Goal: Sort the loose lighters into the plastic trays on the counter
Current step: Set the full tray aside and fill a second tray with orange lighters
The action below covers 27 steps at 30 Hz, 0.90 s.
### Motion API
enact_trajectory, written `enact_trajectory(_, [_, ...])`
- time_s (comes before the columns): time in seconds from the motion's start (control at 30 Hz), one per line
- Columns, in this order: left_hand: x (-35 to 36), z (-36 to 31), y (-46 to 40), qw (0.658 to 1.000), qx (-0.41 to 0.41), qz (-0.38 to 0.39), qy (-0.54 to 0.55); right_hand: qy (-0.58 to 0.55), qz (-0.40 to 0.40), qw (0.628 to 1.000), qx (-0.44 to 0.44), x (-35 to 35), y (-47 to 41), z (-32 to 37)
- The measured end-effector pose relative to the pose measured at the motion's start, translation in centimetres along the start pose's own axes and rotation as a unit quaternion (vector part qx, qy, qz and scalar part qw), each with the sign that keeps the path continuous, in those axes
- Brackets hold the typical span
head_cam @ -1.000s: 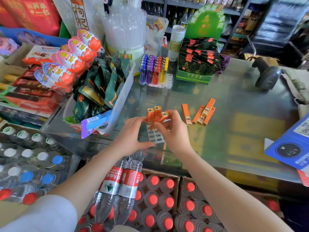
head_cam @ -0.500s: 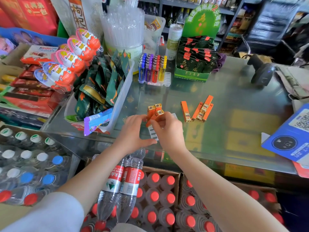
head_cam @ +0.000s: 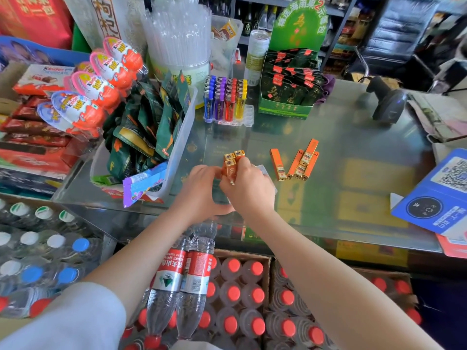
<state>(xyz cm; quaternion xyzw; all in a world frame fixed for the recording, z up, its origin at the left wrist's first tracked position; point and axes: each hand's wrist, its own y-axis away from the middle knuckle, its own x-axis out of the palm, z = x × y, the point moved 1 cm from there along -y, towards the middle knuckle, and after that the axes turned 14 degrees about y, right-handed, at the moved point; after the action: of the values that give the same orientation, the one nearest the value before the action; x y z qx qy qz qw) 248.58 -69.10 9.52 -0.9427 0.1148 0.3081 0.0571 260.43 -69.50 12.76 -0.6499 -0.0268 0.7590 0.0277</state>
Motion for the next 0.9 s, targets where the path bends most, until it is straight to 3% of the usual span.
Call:
enact_trajectory(0.1, [-0.2, 0.2, 0.1, 1.000, 0.000, 0.014, 0.000, -0.081, 0.049, 0.995, -0.025, -0.1, -0.6, -2.3])
enact_trajectory(0.17, [-0.4, 0.3, 0.2, 1.000, 0.000, 0.023, 0.005, -0.075, 0.066, 0.994, -0.036, -0.2, -1.2, -4.6])
enact_trajectory(0.33, [-1.1, 0.0, -0.2, 0.998, -0.014, 0.068, 0.004, 0.020, 0.008, 0.999, 0.041, -0.4, -4.4, -8.8])
enact_trajectory(0.47, [-1.5, -0.2, -0.3, 0.995, -0.023, 0.095, 0.005, 0.134, 0.075, 0.988, 0.029, -0.1, -6.3, -8.6])
enact_trajectory(0.57, [-1.4, -0.5, -0.3, 0.996, -0.024, 0.090, 0.010, 0.158, 0.114, 0.981, 0.012, 0.1, -7.1, -8.2])
enact_trajectory(0.67, [-1.3, -0.6, -0.2, 0.996, -0.031, 0.086, 0.012, 0.093, 0.149, 0.984, -0.006, 0.1, -7.6, -8.2])
enact_trajectory(0.8, [-1.2, -0.8, 0.2, 0.997, -0.032, 0.070, 0.019, -0.128, 0.055, 0.990, -0.020, -1.3, -6.4, -9.6])
enact_trajectory(0.9, [-1.0, -1.0, 0.4, 0.997, -0.028, 0.063, 0.024, -0.182, 0.030, 0.975, -0.124, -2.2, -4.4, -10.2])
